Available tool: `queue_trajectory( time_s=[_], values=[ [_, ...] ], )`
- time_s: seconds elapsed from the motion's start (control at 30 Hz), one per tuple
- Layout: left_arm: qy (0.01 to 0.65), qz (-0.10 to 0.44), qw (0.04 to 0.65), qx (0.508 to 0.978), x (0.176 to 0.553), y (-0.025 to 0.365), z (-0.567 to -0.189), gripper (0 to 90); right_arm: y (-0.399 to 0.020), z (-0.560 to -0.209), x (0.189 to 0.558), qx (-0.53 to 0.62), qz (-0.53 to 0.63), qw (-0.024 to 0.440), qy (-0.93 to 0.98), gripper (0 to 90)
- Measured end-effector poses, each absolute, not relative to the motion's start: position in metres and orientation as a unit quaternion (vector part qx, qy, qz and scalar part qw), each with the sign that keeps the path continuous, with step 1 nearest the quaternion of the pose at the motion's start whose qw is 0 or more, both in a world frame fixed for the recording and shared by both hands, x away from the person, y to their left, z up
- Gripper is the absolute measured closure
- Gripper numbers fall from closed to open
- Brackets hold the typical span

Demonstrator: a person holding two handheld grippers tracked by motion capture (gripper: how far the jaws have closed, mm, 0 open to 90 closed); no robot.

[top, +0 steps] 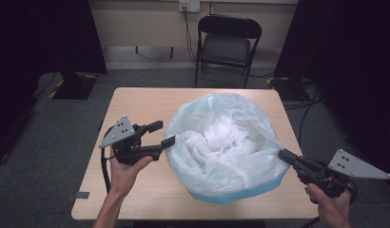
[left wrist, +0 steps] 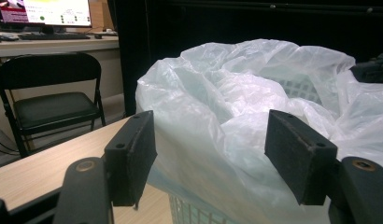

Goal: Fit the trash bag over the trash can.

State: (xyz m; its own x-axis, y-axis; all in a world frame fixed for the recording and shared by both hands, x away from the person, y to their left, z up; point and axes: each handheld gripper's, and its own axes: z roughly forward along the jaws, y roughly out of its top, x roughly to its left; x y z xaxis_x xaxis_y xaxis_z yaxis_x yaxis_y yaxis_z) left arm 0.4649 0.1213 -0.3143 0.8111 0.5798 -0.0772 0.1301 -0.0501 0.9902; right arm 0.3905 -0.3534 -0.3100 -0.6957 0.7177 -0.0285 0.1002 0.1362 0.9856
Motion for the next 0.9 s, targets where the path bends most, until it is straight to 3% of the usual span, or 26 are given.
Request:
queue_trajectory(
  time_s=[0.47,0.53,0.7,0.9],
  values=[
    [0.252,0.167,0.648,0.699,0.465,0.123,-0.317,33.5,-0.341,-0.365,0.41,0.306,0.548,0.217,0.748,89.1],
    [0.253,0.166,0.649,0.698,0.465,0.124,-0.316,33.2,-0.339,-0.369,0.412,0.313,0.544,0.212,0.749,78.7],
    [0.25,0.165,0.652,0.696,0.459,0.127,-0.315,31.3,-0.341,-0.359,0.407,0.311,0.556,0.221,0.739,63.1],
    [0.218,0.169,0.66,0.699,0.442,0.118,-0.305,28.7,-0.344,-0.345,0.397,0.3,0.57,0.237,0.727,59.1]
  ],
)
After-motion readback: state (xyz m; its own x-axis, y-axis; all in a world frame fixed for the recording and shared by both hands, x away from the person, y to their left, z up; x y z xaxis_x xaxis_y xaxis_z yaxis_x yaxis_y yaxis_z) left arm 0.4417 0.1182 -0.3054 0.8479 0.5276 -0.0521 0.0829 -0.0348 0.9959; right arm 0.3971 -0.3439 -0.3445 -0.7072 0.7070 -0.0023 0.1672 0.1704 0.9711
